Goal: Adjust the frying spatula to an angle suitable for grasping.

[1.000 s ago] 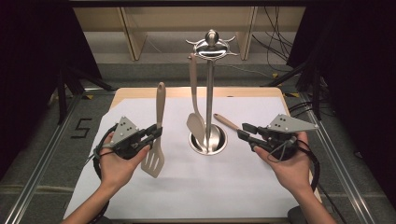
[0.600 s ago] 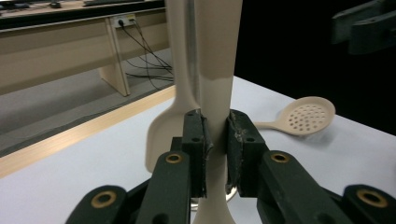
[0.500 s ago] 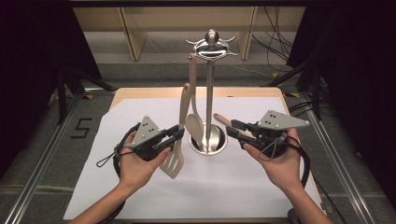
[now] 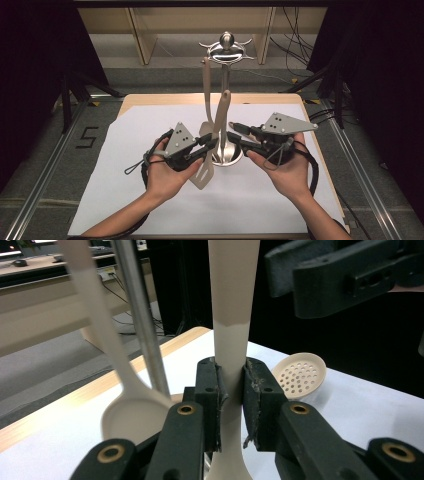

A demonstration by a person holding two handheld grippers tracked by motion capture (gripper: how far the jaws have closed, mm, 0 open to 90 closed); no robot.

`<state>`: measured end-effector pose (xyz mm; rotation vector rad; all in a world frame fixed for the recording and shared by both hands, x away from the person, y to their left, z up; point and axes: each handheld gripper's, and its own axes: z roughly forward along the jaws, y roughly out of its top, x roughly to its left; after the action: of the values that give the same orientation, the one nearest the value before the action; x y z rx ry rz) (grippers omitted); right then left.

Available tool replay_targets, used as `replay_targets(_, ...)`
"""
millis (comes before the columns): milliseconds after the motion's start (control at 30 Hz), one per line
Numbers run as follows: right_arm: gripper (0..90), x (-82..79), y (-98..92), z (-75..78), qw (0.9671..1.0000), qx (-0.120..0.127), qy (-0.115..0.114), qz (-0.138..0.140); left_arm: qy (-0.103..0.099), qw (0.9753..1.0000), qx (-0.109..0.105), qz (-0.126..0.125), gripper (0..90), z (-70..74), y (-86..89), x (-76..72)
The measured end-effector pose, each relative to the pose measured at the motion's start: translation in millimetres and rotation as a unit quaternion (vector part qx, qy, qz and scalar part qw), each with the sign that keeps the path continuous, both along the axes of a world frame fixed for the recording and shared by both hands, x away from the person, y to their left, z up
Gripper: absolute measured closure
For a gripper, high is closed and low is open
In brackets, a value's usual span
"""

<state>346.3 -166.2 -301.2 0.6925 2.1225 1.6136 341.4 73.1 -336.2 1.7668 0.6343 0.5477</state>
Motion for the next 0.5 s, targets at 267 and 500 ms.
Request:
replay_targets(267, 64.1, 4.4, 5.9, 4.9, 0.9999, 0.006, -0.007, 0.006, 0.004, 1.0000, 0.003, -0.009, 77.9, -1.1, -8.9, 1.5)
replay_targets(500, 74.6, 11.7, 8.4, 5.1, 0.9996, 0.019, 0.009, 0.018, 0.005, 0.9997, 0.007, -0.024, 77.6, -0.5, -13.1, 1.7)
